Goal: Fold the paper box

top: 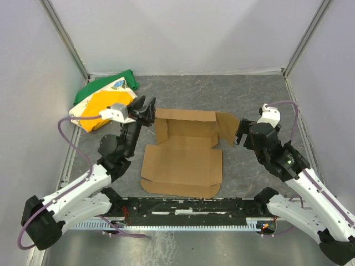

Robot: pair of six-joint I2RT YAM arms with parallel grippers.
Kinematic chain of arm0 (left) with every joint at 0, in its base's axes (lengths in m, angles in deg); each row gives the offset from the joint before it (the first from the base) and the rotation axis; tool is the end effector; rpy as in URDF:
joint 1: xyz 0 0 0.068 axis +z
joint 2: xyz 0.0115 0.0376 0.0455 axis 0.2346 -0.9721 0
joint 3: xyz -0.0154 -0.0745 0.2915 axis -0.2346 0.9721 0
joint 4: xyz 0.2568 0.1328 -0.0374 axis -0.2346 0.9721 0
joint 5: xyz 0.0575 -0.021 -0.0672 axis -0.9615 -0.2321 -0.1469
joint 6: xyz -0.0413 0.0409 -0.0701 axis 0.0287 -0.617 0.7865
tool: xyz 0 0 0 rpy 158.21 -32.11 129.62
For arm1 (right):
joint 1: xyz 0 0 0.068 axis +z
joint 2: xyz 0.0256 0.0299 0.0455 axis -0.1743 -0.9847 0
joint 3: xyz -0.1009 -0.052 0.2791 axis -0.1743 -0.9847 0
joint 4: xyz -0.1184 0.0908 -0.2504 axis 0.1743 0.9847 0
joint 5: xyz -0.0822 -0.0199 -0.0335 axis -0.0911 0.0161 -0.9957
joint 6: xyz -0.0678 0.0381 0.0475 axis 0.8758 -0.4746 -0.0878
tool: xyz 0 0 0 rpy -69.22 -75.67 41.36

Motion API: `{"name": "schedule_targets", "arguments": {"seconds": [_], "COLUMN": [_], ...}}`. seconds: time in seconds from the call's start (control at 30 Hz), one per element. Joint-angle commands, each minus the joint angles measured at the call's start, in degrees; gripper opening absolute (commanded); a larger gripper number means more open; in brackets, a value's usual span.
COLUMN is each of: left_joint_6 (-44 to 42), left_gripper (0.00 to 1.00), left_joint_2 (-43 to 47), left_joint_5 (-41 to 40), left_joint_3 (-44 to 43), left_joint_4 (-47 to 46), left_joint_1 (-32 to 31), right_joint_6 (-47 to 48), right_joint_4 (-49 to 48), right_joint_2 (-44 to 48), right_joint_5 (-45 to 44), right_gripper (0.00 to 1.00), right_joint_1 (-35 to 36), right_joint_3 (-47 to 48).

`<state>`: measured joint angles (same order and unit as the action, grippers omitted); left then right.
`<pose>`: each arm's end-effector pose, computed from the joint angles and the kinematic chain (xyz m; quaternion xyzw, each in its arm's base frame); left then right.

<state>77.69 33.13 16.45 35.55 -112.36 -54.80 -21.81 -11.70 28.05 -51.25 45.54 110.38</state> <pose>0.2031 -0.1393 0.3621 0.0108 0.5270 -0.2430 0.8143 0.1811 0.0747 0.3347 0.1160 0.8535 0.0432 0.5063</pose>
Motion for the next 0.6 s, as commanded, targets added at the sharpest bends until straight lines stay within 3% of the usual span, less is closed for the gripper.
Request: {"name": "schedule_targets", "arguments": {"seconds": [0.0,0.23,0.4,0.57], "left_joint_6": [-2.6,-3.2,-2.1,-2.7], "left_gripper": [0.51,0.47,0.47,0.48], "left_joint_2": [-4.8,-13.0,-8.1,-5.4], "left_joint_5": [1.2,1.4,2.8,2.4], "left_joint_3": [-11.8,-7.3,5.4,8.5], "left_joint_4": [25.2,25.7,16.3,16.7], "left_joint_1": [-0.1,-0.1,-0.1,-0.1], "right_joint_6": [0.4,-0.2,1.7,4.2], "right_joint_4": [-3.0,-2.1,-3.3,-5.6], "right_joint_2": [1.5,4.0,4.2,1.7], "right_joint_5": [1.0,1.7,2.7,6.8], "right_gripper": [0.99,0.99,0.99,0.99], "right_joint_1": [-0.2,-0.1,-0.2,-0.2], "right_joint_3": [-1.5,-3.9,-4.3,-2.8]}}
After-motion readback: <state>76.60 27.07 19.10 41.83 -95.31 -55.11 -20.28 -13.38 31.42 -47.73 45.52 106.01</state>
